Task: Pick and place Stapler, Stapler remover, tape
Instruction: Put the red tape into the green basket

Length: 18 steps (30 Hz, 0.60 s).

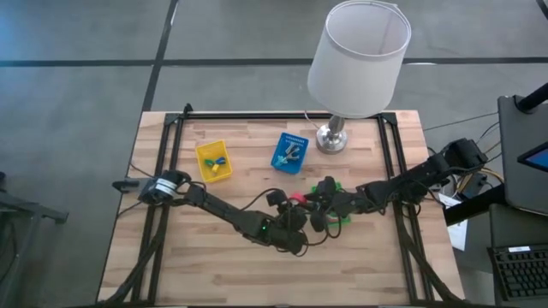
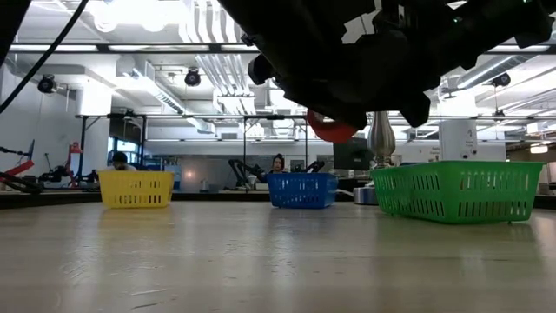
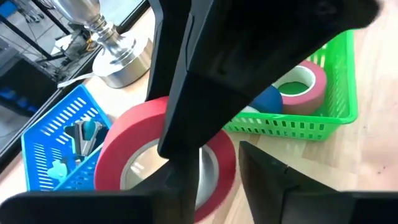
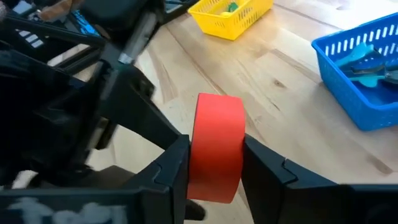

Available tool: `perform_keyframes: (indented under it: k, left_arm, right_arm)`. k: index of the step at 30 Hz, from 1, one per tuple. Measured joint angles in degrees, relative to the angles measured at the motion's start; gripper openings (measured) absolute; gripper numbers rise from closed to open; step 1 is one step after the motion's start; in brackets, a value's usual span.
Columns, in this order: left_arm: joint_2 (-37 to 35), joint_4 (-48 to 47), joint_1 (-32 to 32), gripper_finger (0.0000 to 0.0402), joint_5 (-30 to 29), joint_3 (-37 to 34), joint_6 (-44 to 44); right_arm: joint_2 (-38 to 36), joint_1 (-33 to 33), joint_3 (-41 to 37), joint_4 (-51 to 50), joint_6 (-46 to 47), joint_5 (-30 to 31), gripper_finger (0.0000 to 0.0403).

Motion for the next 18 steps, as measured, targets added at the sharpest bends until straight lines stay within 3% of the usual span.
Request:
perform_keyframes:
  k: [9, 18]
  left_arm:
    - [0.00, -0.52, -0.13, 0.0156, 4.74, 0.00, -2.88]
    - [-0.24, -0.85, -0.54, 0.0154, 6.49, -0.76, -5.35]
  right_arm:
    - [0.04, 0.56, -0.08, -7.17, 4.15, 0.17, 0.0116]
    - [-3.28, 3.33, -0.24, -11.29, 6.09, 0.19, 0.0116]
